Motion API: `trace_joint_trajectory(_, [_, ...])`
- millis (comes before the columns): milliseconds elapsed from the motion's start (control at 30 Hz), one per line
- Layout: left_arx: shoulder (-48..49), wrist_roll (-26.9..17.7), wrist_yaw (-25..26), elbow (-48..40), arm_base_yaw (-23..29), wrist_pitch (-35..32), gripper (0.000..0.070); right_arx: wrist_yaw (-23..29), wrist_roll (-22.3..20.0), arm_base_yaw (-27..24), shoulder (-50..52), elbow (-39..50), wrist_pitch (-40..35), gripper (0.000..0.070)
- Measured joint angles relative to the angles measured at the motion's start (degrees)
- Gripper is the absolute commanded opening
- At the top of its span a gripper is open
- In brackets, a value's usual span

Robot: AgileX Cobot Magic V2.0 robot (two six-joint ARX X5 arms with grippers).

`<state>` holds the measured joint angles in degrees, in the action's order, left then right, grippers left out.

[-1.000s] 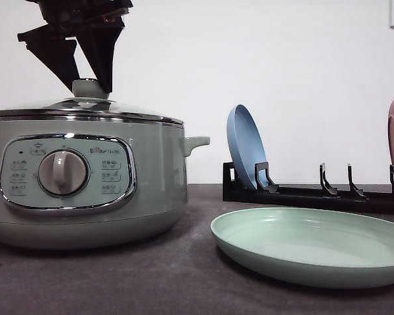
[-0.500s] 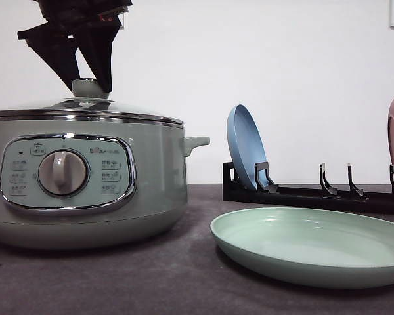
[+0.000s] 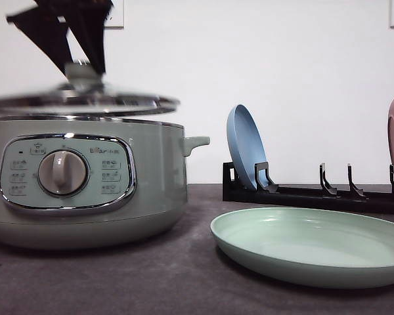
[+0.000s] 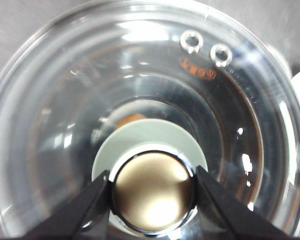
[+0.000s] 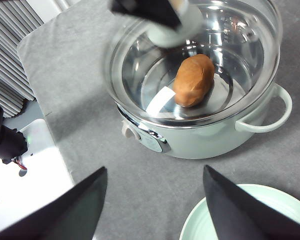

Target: Transfer potato from steamer to green plate

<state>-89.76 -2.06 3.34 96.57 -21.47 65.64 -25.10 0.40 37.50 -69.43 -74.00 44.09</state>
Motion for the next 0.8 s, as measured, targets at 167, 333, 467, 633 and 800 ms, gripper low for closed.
trace_joint_trajectory(167, [3.8,0.1,-0.2,0.0,2.6,0.4,0.0009,0.0,0.0,0.0,0.0,0.0,0.0,0.0379])
trace_joint_trajectory(333, [6.8,0.1,-2.5,0.0,5.5,1.2,0.0009,0.0,0.0,0.0,0.0,0.0,0.0,0.0379])
trace_joint_trajectory(467, [9.6,0.1,-4.2,0.0,8.8,2.2,0.0009,0.0,0.0,0.0,0.0,0.0,0.0,0.0380])
trace_joint_trajectory(633, [11.1,0.1,-5.1,0.0,13.3,3.1,0.0009,0.0,0.0,0.0,0.0,0.0,0.0,0.0380])
trace_joint_trajectory(800, [11.1,0.1,-5.1,0.0,17.4,4.1,0.0008,0.0,0.1,0.0,0.0,0.0,0.0,0.0380])
